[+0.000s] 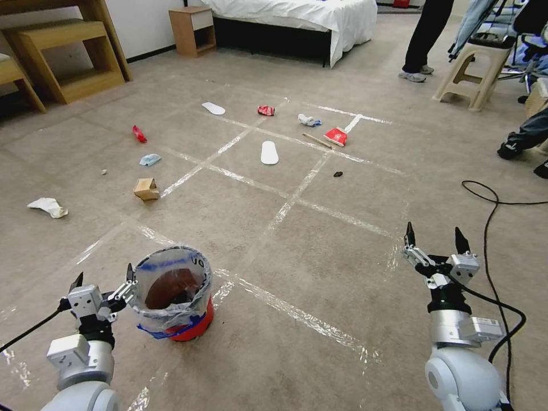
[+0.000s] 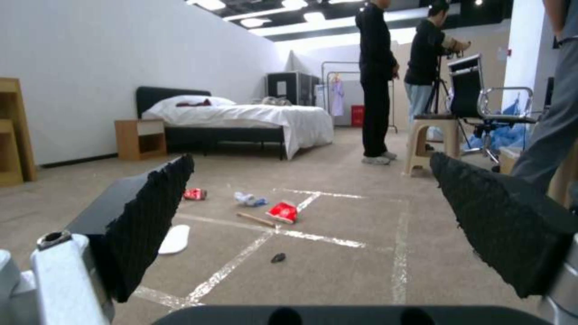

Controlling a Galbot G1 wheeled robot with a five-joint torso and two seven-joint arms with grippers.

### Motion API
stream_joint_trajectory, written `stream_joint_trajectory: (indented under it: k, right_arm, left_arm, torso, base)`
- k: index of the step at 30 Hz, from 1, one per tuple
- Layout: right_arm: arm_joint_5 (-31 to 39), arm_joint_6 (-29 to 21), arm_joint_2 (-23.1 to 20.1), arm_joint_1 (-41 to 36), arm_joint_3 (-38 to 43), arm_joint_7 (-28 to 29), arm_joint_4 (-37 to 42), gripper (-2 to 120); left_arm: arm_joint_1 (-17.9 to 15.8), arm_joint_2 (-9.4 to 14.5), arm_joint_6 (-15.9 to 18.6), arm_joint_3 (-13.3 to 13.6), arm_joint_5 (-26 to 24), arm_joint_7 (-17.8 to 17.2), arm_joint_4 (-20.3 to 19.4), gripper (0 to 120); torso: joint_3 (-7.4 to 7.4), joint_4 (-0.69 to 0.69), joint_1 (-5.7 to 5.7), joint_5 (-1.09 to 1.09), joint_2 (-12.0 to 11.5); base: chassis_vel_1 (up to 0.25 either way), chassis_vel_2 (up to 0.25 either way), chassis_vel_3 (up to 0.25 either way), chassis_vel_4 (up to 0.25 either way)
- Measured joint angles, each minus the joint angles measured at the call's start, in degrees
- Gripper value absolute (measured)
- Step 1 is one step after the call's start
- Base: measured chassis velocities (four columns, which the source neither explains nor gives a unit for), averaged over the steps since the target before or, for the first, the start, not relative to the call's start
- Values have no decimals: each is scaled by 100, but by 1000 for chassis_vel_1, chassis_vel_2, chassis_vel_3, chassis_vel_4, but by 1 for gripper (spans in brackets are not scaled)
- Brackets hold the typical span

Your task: Pick up the trash bin and place the garbage on the floor into it.

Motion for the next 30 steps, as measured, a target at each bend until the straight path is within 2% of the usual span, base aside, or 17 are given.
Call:
stream_joint_trajectory:
  k: [8, 10, 11, 13, 14, 15, 16, 17, 18, 19, 21, 23, 25, 26, 29, 30]
  right_arm:
    - [-47, -86, 5, -27, 3, 80, 35, 100]
    - [-73, -102, 21, -46, 3, 106, 34, 100]
    - [-73, -102, 21, -46, 3, 106, 34, 100]
    - [-80, -103, 33, -54, 6, 114, 23, 100]
    - [-81, -103, 42, -52, 14, 118, 7, 100]
    - [-81, -103, 42, -52, 14, 118, 7, 100]
    - [-81, -102, 47, -53, 16, 119, -2, 100]
    - [-81, -102, 52, -51, 19, 120, -11, 100]
    - [-81, -101, 66, -52, 43, 125, -25, 100]
    - [-81, -101, 66, -52, 43, 125, -25, 100]
    - [-92, -100, 86, -55, 60, 133, -49, 100]
    - [-94, -100, 91, -50, 60, 134, -59, 100]
    - [-106, -101, 120, -36, 59, 142, -97, 100]
    - [-106, -101, 120, -36, 59, 142, -97, 100]
    - [-132, -100, 140, -44, 72, 147, -126, 100]
    - [-132, -100, 140, -44, 72, 147, -126, 100]
  left_arm:
    - [45, 261, 424, 63, -444, -269, -198, 100]
    - [-9, 546, 720, 66, -882, -475, -254, 100]
    - [-9, 546, 720, 66, -882, -475, -254, 100]
    - [-54, 759, 937, 68, -1248, -664, -273, 100]
    - [-81, 954, 1092, 72, -1529, -817, -272, 100]
    - [-81, 954, 1092, 72, -1529, -817, -272, 100]
    - [-97, 1060, 1175, 79, -1682, -897, -272, 100]
    - [-117, 1202, 1301, 88, -1889, -985, -261, 100]
    - [-200, 1618, 1692, 112, -2547, -1229, -143, 100]
    - [-200, 1618, 1692, 112, -2547, -1229, -143, 100]
    - [-343, 2047, 2101, 171, -3412, -1521, 118, 100]
    - [-369, 2118, 2177, 176, -3579, -1577, 165, 100]
    - [-502, 2371, 2497, 246, -4264, -1911, 313, 100]
    - [-502, 2371, 2497, 246, -4264, -1911, 313, 100]
    - [-692, 2656, 2672, 347, -4715, -2113, 610, 100]
    - [-692, 2656, 2672, 347, -4715, -2113, 610, 100]
  torso:
    - [0, 0, 0, 0, 0]
    - [0, 0, 0, 1, 0]
    - [0, 0, 0, 1, 0]
    - [0, 1, 0, -2, 0]
    - [0, 0, 0, -1, 0]
    - [0, 0, 0, -1, 0]
    - [0, -1, 0, 0, 0]
    - [0, 0, 0, 1, 0]
    - [0, 0, 0, 0, 0]
    - [0, 0, 0, 0, 0]
    - [0, 0, 0, -2, 0]
    - [0, -1, 0, -1, 0]
    - [0, 1, 0, -1, 0]
    - [0, 1, 0, -1, 0]
    - [0, 0, 0, -1, 0]
    - [0, 0, 0, -1, 0]
  base:
    - [0, 0, 0, 0]
    - [0, 0, 0, 0]
    - [0, 0, 0, 0]
    - [0, 0, 0, 0]
    - [0, 0, 0, 0]
    - [0, 0, 0, 0]
    - [0, 0, 0, 0]
    - [0, 0, 0, 0]
    - [0, 0, 0, 0]
    - [0, 0, 0, 0]
    - [0, 0, 0, 0]
    - [0, 0, 0, 0]
    - [0, 0, 0, 0]
    - [0, 0, 0, 0]
    - [0, 0, 0, 0]
    - [0, 0, 0, 0]
